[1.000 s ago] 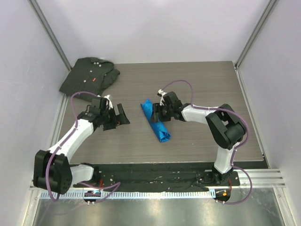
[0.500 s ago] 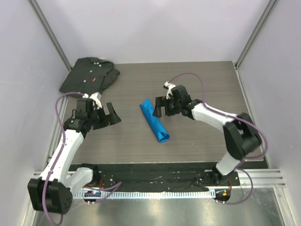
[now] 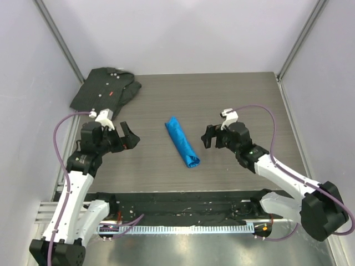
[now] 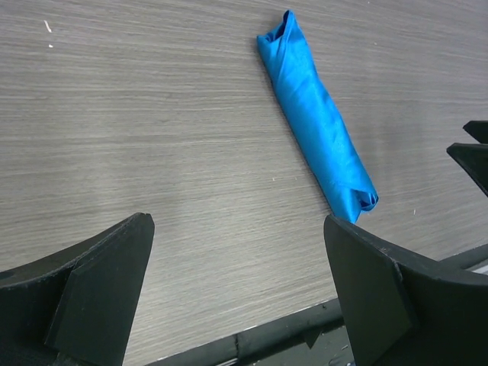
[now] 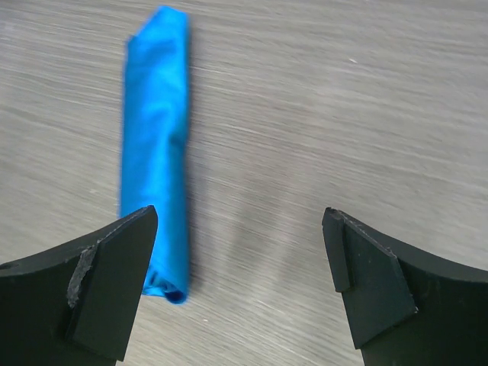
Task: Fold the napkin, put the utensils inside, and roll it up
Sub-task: Roll the napkin with the utensil
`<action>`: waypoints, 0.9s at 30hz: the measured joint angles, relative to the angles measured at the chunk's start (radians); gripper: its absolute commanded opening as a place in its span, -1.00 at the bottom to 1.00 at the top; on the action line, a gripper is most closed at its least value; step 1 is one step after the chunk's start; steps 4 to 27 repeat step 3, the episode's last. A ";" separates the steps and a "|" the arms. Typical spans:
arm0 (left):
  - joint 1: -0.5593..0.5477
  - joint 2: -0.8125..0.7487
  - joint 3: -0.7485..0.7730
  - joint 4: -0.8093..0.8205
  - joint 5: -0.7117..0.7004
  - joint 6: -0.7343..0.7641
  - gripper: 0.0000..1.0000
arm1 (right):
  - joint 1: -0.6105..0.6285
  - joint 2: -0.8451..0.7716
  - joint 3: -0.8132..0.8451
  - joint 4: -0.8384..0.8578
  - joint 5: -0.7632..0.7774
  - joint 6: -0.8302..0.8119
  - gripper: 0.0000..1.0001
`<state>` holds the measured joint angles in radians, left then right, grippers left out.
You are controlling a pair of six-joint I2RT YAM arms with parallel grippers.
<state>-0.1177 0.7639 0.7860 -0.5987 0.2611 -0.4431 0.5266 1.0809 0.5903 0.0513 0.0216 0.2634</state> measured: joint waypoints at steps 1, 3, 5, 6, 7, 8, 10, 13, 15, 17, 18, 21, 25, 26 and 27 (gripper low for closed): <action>0.000 0.002 -0.003 0.001 0.000 0.000 1.00 | -0.001 -0.005 -0.014 -0.001 0.018 0.000 0.99; 0.000 0.002 -0.007 0.003 0.000 -0.001 1.00 | -0.002 -0.013 -0.031 -0.001 0.045 0.001 0.99; 0.000 0.002 -0.007 0.003 0.000 -0.001 1.00 | -0.002 -0.013 -0.031 -0.001 0.045 0.001 0.99; 0.000 0.002 -0.007 0.003 0.000 -0.001 1.00 | -0.002 -0.013 -0.031 -0.001 0.045 0.001 0.99; 0.000 0.002 -0.007 0.003 0.000 -0.001 1.00 | -0.002 -0.013 -0.031 -0.001 0.045 0.001 0.99; 0.000 0.002 -0.007 0.003 0.000 -0.001 1.00 | -0.002 -0.013 -0.031 -0.001 0.045 0.001 0.99; 0.000 0.002 -0.007 0.003 0.000 -0.001 1.00 | -0.002 -0.013 -0.031 -0.001 0.045 0.001 0.99; 0.000 0.002 -0.007 0.003 0.000 -0.001 1.00 | -0.002 -0.013 -0.031 -0.001 0.045 0.001 0.99; 0.000 0.002 -0.007 0.003 0.000 -0.001 1.00 | -0.002 -0.013 -0.031 -0.001 0.045 0.001 0.99; 0.000 0.002 -0.007 0.003 0.000 -0.001 1.00 | -0.002 -0.013 -0.031 -0.001 0.045 0.001 0.99; 0.000 0.002 -0.007 0.003 0.000 -0.001 1.00 | -0.002 -0.013 -0.031 -0.001 0.045 0.001 0.99; 0.000 0.002 -0.007 0.003 0.000 -0.001 1.00 | -0.002 -0.013 -0.031 -0.001 0.045 0.001 0.99; 0.000 0.002 -0.007 0.003 0.000 -0.001 1.00 | -0.002 -0.013 -0.031 -0.001 0.045 0.001 0.99; 0.000 0.002 -0.007 0.003 0.000 -0.001 1.00 | -0.002 -0.013 -0.031 -0.001 0.045 0.001 0.99; 0.000 0.002 -0.007 0.003 0.000 -0.001 1.00 | -0.002 -0.013 -0.031 -0.001 0.045 0.001 0.99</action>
